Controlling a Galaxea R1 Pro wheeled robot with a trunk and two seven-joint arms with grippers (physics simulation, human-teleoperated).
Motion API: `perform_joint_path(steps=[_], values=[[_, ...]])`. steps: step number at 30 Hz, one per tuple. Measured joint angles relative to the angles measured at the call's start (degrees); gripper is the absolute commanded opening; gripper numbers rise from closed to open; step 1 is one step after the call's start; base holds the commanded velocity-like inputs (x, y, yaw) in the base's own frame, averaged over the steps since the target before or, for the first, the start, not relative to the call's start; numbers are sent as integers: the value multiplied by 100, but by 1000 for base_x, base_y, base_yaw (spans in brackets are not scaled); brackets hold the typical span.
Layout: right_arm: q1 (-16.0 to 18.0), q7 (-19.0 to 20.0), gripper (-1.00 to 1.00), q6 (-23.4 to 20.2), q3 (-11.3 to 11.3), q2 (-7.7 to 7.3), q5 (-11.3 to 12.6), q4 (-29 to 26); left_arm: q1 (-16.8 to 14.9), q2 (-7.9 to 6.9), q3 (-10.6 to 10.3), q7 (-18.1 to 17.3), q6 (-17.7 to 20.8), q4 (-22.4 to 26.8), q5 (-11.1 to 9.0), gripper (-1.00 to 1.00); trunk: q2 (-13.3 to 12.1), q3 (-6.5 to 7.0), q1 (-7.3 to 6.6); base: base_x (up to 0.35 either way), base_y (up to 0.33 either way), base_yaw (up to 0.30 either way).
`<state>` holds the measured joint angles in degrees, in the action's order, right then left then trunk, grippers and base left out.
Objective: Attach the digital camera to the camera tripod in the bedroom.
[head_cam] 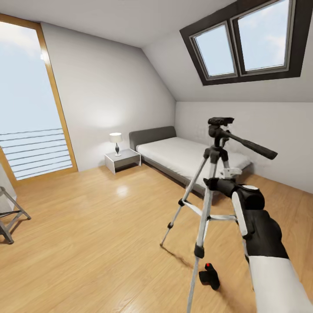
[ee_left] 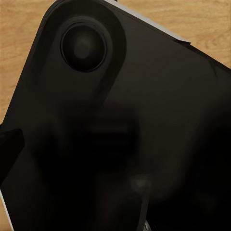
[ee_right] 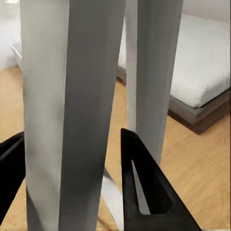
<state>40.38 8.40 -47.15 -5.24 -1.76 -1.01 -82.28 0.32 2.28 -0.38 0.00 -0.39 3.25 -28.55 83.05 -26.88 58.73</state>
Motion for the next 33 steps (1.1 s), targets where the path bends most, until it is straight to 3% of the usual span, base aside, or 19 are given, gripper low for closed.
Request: perform_joint_path(steps=[1, 2, 4, 5, 8, 33], values=[[73, -5, -100, -473, 1, 9, -38, -484, 1, 0, 1, 0, 1, 0, 0, 100, 2, 1, -1, 0, 0, 0], [205, 0, -100, -452, 6, 21, -8, -585, 0, 0, 0, 0, 2, -1, -1, 100, 0, 0, 0, 0, 0, 0], [334, 14, -100, 355, 19, 32, 116, -675, 0, 0, -1, 0, 2, -2, -4, 100, 1, 1, 0, 0, 0, 0], [456, 15, -100, 337, 25, 51, 105, -788, 0, 0, -1, 0, 2, -2, -5, 100, 1, 2, 0, 0, 0, 0], [507, 5, -100, -18, 25, 62, 34, -752, 0, 0, 0, 0, 4, -1, -4, 100, 0, -1, 0, 0, 0, 0], [544, -31, -100, 101, 62, 72, 48, -763, 0, 0, 0, 0, 0, -1, -1, 100, 0, 0, 0, 0, 0, 0]])
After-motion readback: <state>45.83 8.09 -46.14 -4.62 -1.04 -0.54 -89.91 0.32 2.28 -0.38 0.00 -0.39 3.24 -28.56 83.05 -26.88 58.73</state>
